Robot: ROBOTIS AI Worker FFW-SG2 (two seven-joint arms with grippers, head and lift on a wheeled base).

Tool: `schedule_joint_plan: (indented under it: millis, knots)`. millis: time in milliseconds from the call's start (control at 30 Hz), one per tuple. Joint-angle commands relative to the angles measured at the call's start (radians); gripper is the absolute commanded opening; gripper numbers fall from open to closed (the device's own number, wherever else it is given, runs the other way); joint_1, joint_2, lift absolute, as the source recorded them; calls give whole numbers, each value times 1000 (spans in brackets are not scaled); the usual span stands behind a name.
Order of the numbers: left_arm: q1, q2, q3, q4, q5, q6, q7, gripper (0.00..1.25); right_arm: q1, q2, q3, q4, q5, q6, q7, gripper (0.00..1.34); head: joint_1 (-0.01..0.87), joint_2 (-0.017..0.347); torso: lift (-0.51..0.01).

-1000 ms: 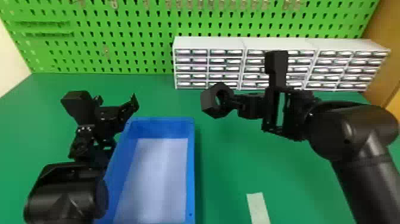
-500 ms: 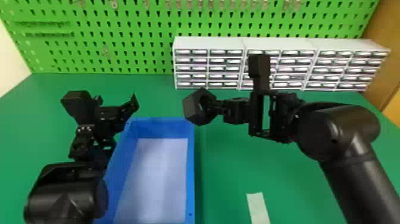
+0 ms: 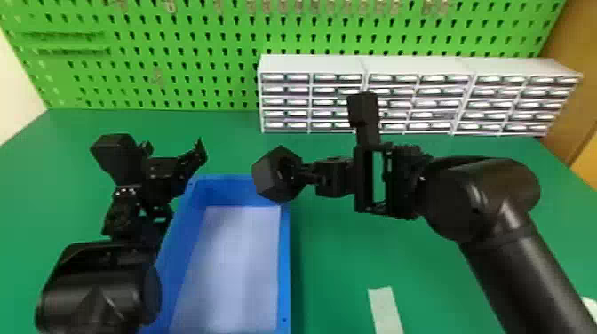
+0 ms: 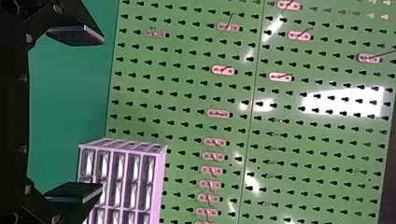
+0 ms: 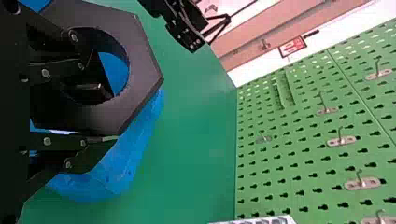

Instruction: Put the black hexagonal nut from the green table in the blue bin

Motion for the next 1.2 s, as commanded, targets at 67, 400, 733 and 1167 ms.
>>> schedule_joint_plan:
  millis: [67,400,733,1167]
  knots:
    - [0,1,2,0,0,0,0,1077,-17,-2,42,43,-3,-1,38,322,686,51,-97]
    - [2,1,2,0,0,0,0,1077,-33,-2,102,89,-29,-14,63,322,686,51,-97]
    - [2,1,2,0,-2,0,0,1077,-53,-5,150,139,-20,-14,96,322,686,51,-97]
    - [2,1,5,0,-2,0,0,1077,-56,-6,160,148,-20,-6,102,324,686,51,-97]
